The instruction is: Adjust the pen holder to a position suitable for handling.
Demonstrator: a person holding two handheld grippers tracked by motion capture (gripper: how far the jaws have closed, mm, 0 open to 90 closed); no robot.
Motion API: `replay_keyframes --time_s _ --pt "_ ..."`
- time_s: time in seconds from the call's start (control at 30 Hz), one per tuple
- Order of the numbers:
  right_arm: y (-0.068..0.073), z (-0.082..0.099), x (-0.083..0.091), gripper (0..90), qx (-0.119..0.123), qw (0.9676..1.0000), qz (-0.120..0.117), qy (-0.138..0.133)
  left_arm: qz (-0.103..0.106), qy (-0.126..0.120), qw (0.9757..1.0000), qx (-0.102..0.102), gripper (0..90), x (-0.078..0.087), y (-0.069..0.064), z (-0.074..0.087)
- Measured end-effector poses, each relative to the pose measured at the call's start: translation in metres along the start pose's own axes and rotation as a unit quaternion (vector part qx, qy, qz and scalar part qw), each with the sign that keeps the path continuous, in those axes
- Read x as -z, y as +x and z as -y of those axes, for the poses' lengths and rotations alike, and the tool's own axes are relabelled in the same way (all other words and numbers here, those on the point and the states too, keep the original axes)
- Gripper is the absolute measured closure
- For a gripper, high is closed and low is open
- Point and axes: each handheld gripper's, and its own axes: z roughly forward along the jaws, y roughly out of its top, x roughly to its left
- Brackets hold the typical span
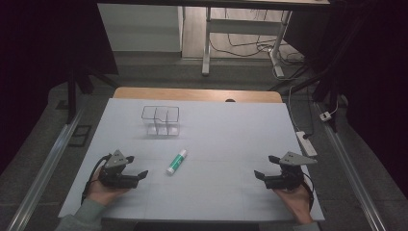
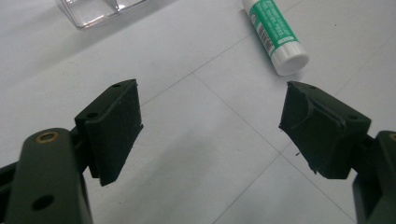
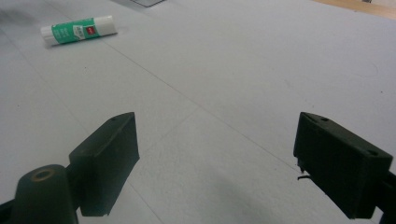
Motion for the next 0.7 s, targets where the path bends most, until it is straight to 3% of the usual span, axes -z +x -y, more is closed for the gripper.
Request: replay_keyframes --time_s 0.53,0.7 --pt "0.0004 0.0017 -0.0079 15.0 -0.003 0.9999 -0.005 0.013 0.007 -0.004 0.9999 0.012 19.8 -0.0022 0.006 -0.003" --pt "-0.0009 0.0016 -0.0065 15.3 -0.013 0.9999 -0.01 0.005 0.007 -0.006 0.9998 0.016 19.9 -0.0012 0.0078 -0.0038"
